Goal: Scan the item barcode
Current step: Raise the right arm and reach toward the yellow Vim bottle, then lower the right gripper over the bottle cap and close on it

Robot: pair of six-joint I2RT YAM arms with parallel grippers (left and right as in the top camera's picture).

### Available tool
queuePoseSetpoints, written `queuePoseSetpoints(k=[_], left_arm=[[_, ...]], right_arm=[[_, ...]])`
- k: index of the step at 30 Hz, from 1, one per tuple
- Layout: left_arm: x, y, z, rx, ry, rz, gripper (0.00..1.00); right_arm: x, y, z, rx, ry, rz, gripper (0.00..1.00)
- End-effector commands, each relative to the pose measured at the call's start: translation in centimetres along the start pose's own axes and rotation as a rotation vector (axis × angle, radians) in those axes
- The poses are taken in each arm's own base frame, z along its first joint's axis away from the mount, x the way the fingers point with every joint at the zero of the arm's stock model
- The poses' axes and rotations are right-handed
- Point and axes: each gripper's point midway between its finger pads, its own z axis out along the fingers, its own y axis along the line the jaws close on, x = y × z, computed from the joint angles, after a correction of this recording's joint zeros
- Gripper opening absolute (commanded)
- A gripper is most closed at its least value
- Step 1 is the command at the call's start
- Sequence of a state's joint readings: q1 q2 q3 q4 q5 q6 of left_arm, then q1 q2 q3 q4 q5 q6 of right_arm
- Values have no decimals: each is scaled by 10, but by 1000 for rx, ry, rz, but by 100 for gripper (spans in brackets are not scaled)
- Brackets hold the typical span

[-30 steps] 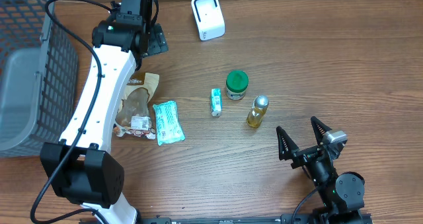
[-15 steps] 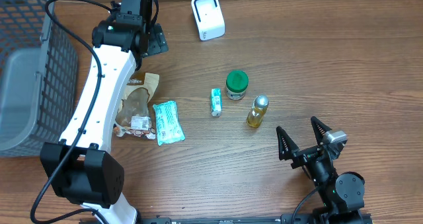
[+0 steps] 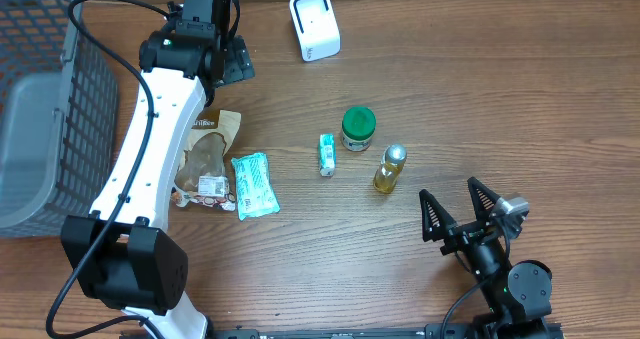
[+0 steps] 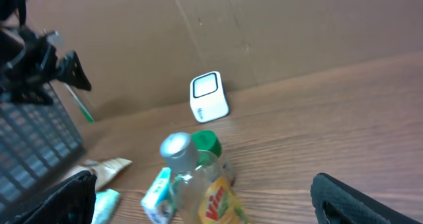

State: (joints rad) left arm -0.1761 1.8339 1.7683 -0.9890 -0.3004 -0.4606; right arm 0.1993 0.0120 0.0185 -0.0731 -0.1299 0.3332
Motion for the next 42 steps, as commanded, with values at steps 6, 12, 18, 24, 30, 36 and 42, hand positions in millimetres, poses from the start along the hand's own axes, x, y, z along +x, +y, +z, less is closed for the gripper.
queuePoseSetpoints(k=[6,12,18,24,30,36,42], left_arm=[[-7,3,-9,-7,-31,5,100],[-7,2,-9,-7,-30,5,100],[-7,2,-9,-7,-31,6,100],[-7,3,-9,-8,-30,4,100],[-7,2,-9,-7,-30,6,100],[-7,2,-9,-7,-30,6,99],[-7,2,-9,-7,-30,6,100]], right_arm=[[-64,20,-22,44,-49,104,100],[-152,41,-46,179,-12,60,100],[-172,45,-25,321,293,80,100],[-136,43,3,413,720,143,100],[-79,45,40,357,986,260,100],[-69,32,56,452,980,327,92],[-66,23,56,612,918,273,95]])
